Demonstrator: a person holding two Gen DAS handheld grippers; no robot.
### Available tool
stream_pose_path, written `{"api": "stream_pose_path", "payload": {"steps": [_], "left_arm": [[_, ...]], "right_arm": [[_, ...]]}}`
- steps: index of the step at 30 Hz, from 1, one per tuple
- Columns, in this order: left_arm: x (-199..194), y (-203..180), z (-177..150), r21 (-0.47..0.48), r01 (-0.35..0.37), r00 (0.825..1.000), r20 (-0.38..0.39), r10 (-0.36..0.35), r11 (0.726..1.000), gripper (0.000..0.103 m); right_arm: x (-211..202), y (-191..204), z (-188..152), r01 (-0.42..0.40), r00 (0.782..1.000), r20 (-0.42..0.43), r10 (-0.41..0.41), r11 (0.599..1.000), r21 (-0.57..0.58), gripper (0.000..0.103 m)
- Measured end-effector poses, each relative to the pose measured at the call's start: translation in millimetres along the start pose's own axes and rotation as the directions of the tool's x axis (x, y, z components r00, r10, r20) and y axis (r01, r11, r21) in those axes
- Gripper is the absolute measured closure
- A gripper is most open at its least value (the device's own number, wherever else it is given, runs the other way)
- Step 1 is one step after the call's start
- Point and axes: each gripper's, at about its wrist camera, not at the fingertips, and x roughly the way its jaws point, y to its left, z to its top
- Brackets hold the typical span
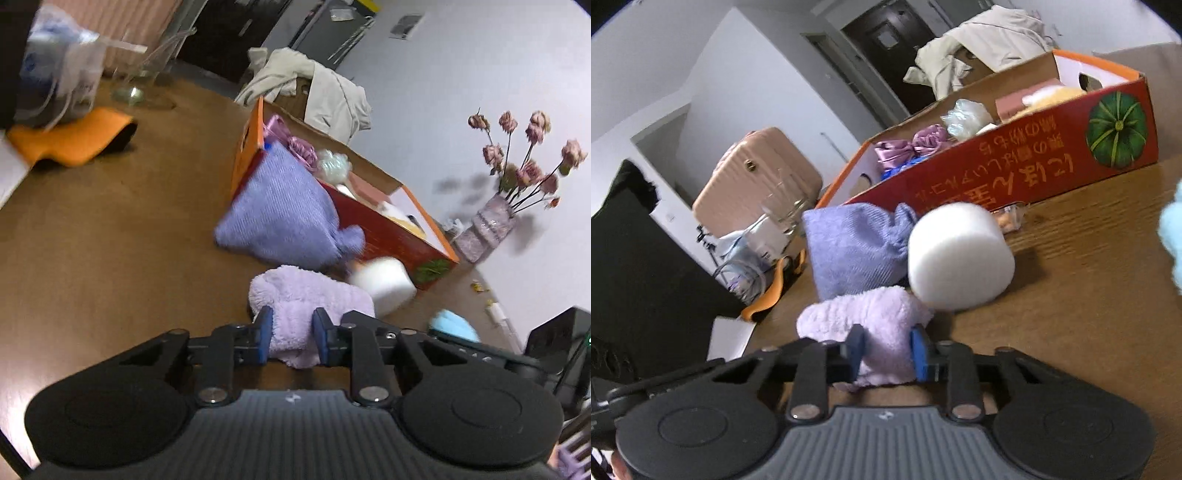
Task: Organize soft objects
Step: 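Close both grippers on the lavender towel and lift it, then carry the lavender towel into the box and open both grippers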
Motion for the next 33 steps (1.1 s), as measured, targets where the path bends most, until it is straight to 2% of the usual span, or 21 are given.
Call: {"api": "stream_pose_path", "payload": {"steps": [2, 6, 9, 11, 13, 15, 20, 22, 27, 28, 30, 33], "left_arm": [[-15.8, -7.3, -15.4, -0.037, 0.045, 0.999, -0.003, -0.045, 0.998, 0.079], [-36.5, -32.7, -53.6, -0.009, 0.073, 0.996, -0.048, -0.074, 0.997, 0.080], [-43.9, -44.8, -72.7, 0.010, 0.087, 0.993, -0.085, -0.086, 0.996, 0.079], [-50.0, -52.7, -79.9, 0.042, 0.087, 0.994, -0.076, -0.084, 0.995, 0.066], [-53.3, -57.4, -82.1, 0.068, 0.053, 0.998, -0.042, -0.050, 0.996, 0.030], [-52.9, -60.6, -80.8, 0.085, 0.006, 1.000, -0.012, -0.005, 0.996, 0.022], [-43.1, -65.4, -75.7, 0.104, 0.007, 1.000, -0.017, -0.005, 0.995, 0.023], [-36.3, -66.3, -77.1, 0.106, 0.005, 0.999, -0.039, -0.001, 0.994, 0.042], [-32.7, -68.5, -81.1, 0.118, 0.007, 0.999, -0.046, -0.001, 0.993, 0.059], [-32.6, -68.9, -81.0, 0.122, 0.015, 0.999, -0.048, -0.010, 0.992, 0.065], [-31.5, -70.1, -80.5, 0.123, 0.028, 0.998, -0.054, -0.022, 0.992, 0.070], [-30.3, -72.5, -77.3, 0.129, 0.031, 0.998, -0.049, -0.025, 0.991, 0.073]], "right_arm": [[-24.1, 3.4, -14.0, -0.003, 1.000, -0.007, 0.003, 0.999, -0.036, 0.083], [-70.7, 2.5, -43.9, 0.031, 0.998, -0.044, -0.036, 0.994, -0.101, 0.083], [-98.1, -5.5, -56.0, 0.053, 0.998, -0.037, -0.056, 0.995, -0.079, 0.077], [-111.9, -8.1, -59.2, 0.086, 0.996, -0.002, -0.087, 0.990, -0.108, 0.066], [-122.5, -12.6, -58.5, 0.104, 0.994, 0.041, -0.100, 0.989, -0.104, 0.056], [-127.2, -16.9, -58.1, 0.089, 0.994, 0.063, -0.084, 0.992, -0.084, 0.056], [-123.5, -24.3, -57.6, 0.072, 0.995, 0.073, -0.068, 0.996, -0.057, 0.056], [-119.0, -22.8, -59.2, 0.065, 0.995, 0.076, -0.060, 0.996, -0.058, 0.056], [-111.7, -23.7, -59.0, 0.052, 0.997, 0.060, -0.049, 0.997, -0.053, 0.057], [-110.5, -23.5, -59.3, 0.051, 0.997, 0.055, -0.048, 0.997, -0.053, 0.060], [-106.9, -24.0, -58.8, 0.044, 0.998, 0.041, -0.042, 0.998, -0.052, 0.073], [-105.0, -22.1, -55.8, 0.043, 0.998, 0.037, -0.041, 0.997, -0.060, 0.078]]}}
